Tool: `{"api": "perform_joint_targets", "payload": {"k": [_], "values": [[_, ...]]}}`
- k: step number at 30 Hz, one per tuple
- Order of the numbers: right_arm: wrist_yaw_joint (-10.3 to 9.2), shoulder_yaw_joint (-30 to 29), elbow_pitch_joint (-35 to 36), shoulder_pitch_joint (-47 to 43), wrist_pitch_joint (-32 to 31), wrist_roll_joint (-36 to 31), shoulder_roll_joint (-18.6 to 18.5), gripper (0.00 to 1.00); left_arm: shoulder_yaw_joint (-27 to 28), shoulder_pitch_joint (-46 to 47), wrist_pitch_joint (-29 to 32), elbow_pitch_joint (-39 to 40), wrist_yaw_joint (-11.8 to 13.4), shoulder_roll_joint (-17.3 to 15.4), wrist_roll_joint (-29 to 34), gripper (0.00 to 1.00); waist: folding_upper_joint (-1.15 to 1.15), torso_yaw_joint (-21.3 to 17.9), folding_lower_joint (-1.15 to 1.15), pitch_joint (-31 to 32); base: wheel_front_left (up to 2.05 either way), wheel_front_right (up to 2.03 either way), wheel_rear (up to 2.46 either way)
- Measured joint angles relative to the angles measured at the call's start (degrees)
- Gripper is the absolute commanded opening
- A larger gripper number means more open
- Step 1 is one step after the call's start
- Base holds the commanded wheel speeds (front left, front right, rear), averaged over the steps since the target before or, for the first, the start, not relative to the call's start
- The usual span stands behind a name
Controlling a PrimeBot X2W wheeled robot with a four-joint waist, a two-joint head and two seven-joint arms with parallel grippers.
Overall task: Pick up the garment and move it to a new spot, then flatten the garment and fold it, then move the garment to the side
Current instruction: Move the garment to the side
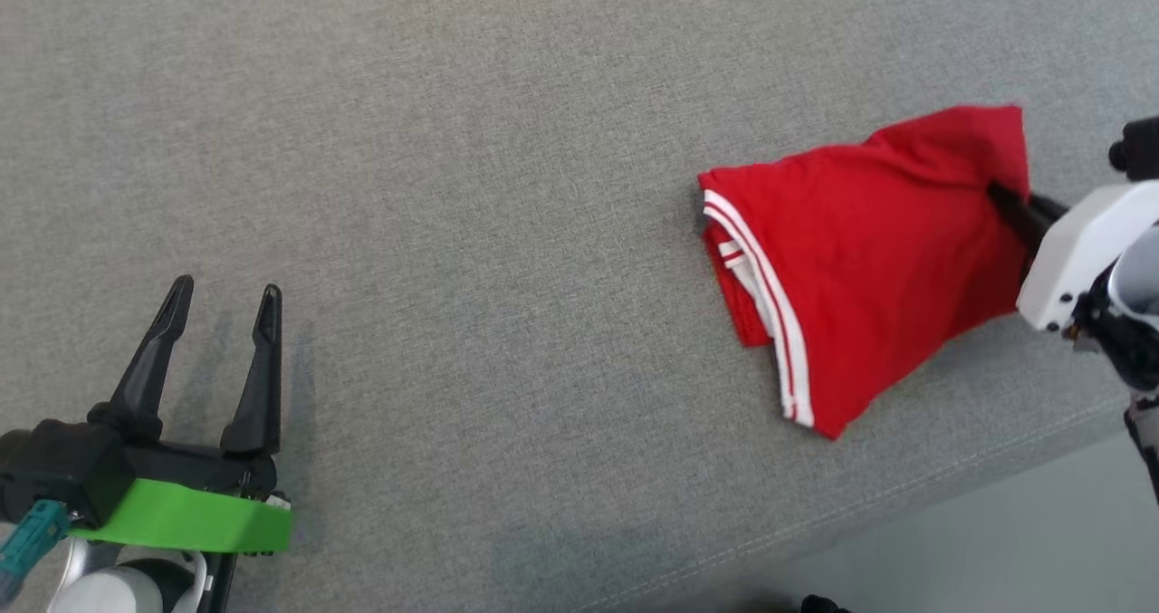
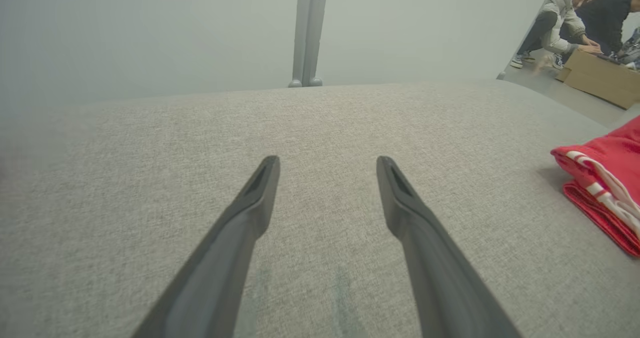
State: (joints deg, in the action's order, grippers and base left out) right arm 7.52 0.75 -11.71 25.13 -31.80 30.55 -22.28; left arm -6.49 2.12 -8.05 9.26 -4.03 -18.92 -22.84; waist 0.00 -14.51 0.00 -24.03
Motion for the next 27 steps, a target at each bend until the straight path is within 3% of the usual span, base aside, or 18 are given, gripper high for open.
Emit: {"api": "perform_joint_targets", "payload": {"k": [6, 17, 25, 26, 27], "values": [[0.0, 0.7, -6.0, 11.9, 4.2, -3.7, -2.7, 0.0, 0.3, 1.5, 2.7, 2.4, 0.1, -2.0, 0.7, 1.0, 0.0, -1.6, 0.0, -4.9, 0.0, 0.0, 0.0], [0.01, -9.5, -19.2, 21.7, 5.7, -10.6, -10.8, 0.0, 3.0, 0.1, 3.5, 6.4, 1.5, -4.2, 0.6, 1.0, 0.0, 0.2, 0.01, -13.5, 0.0, 0.0, 0.0], [0.01, -13.6, -25.2, 25.4, 10.0, -17.8, -11.1, 0.0, 3.7, -0.1, 3.4, 8.0, 2.1, -4.7, 0.3, 1.0, 0.0, 2.5, 0.01, -16.1, 0.0, 0.0, 0.0], [0.02, -14.1, -26.1, 25.6, 10.5, -18.8, -10.5, 0.3, 3.7, -0.1, 3.4, 7.9, 2.3, -4.7, 0.3, 1.0, 0.0, 2.7, 0.01, -16.3, 0.0, 0.0, 0.0], [0.02, -14.8, -27.0, 25.9, 10.5, -20.2, -10.0, 0.84, 3.6, -0.1, 3.3, 7.8, 2.3, -4.6, 0.3, 1.0, 0.0, 2.8, 0.01, -16.5, 0.0, 0.0, 0.0]]}}
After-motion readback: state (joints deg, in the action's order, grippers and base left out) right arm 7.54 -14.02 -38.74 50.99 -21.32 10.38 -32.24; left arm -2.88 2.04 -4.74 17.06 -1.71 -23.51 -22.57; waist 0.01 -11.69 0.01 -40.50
